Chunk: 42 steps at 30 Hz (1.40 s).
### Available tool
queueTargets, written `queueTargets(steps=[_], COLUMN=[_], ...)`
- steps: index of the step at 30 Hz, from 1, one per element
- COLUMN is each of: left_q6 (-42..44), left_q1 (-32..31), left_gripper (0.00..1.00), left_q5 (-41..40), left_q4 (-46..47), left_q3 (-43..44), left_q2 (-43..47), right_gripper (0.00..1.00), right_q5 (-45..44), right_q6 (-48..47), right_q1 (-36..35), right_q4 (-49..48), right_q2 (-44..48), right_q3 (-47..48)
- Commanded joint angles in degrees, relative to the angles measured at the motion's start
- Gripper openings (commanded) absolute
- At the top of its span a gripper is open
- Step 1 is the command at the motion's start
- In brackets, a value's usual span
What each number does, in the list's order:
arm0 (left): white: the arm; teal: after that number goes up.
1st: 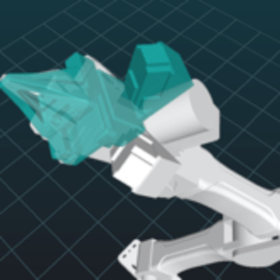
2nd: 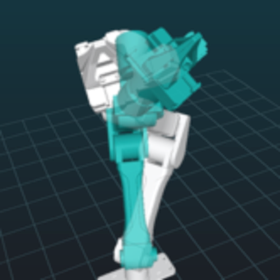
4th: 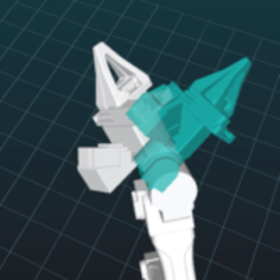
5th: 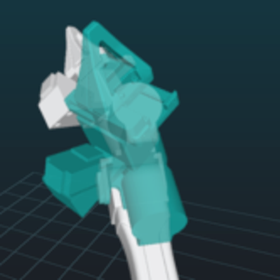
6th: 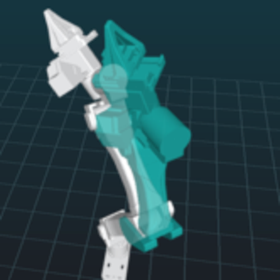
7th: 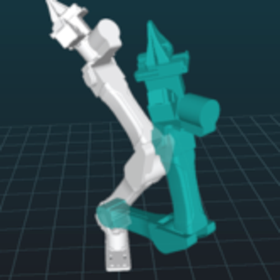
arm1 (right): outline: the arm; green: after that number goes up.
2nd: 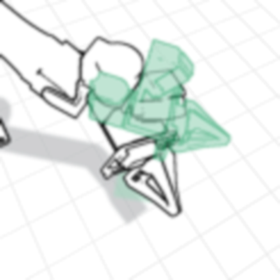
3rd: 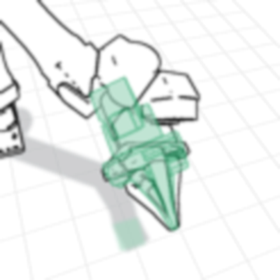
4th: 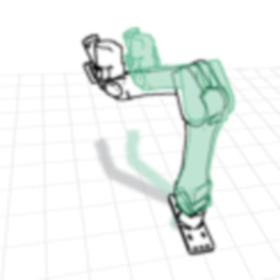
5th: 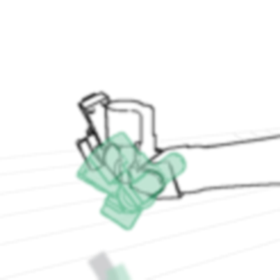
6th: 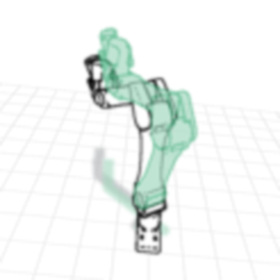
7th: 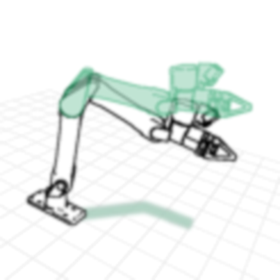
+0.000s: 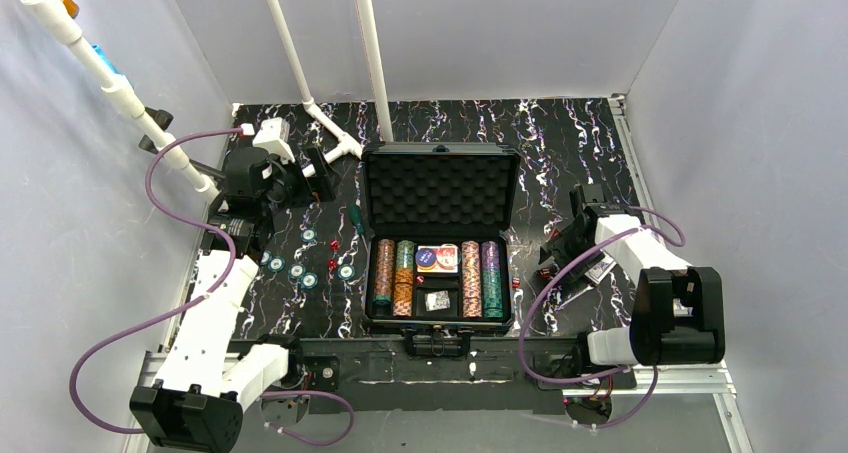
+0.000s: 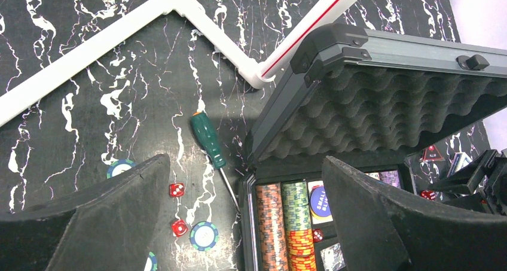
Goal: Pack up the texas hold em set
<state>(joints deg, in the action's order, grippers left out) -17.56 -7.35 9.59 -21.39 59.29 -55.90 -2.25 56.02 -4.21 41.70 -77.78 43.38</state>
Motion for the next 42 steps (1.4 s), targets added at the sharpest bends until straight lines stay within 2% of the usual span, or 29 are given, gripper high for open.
queueTargets(steps=[1,10,16,24,27,31,32,35,38,42], left_q6=[0.21,0.21,0.22,0.17,0.14,0.15,0.13,0.03,-0.15,-0.23], left_q1=[-0.29,-0.32,-0.31,-0.33,-0.3,-0.37,-0.37,-0.37,-0.38,-0.37], left_gripper=[0.99,0.99,0.99,0.99,0.99,0.99,0.99,0.99,0.99,1.0], left_q5=[0.88,0.6,0.63,0.71,0.72,0.64,0.67,0.87,1.23,1.34], left_q4=[0.46,0.39,0.37,0.38,0.34,0.39,0.39,0.39,0.47,0.47], left_q3=[-0.48,-0.4,-0.41,-0.46,-0.43,-0.48,-0.48,-0.48,-0.41,-0.46], left_q2=[0.96,1.04,0.88,0.75,0.66,0.61,0.61,0.39,0.16,-0.19], right_gripper=[0.58,0.51,0.43,0.41,0.3,0.03,0.01,0.01,0.01,0.01], right_q5=[-1.27,-0.47,-0.43,0.09,0.55,-1.3,-2.55,-10.87,-18.46,-12.27], right_q6=[5.14,7.78,8.11,7.87,7.24,3.53,1.1,-6.83,-13.12,-22.54], right_q1=[0.45,0.45,0.42,0.42,0.45,-0.3,-0.92,-5.74,-14.28,-26.52], right_q4=[0.91,0.84,-0.12,-2.02,-2.51,-1.09,-0.28,4.68,8.25,1.0], right_q2=[-1.12,-3.1,-3.34,-4.96,-5.11,-1.95,-0.69,3.19,8.71,17.52], right_q3=[2.43,2.14,1.27,-0.02,-0.31,0.38,0.94,4.66,7.52,7.35])
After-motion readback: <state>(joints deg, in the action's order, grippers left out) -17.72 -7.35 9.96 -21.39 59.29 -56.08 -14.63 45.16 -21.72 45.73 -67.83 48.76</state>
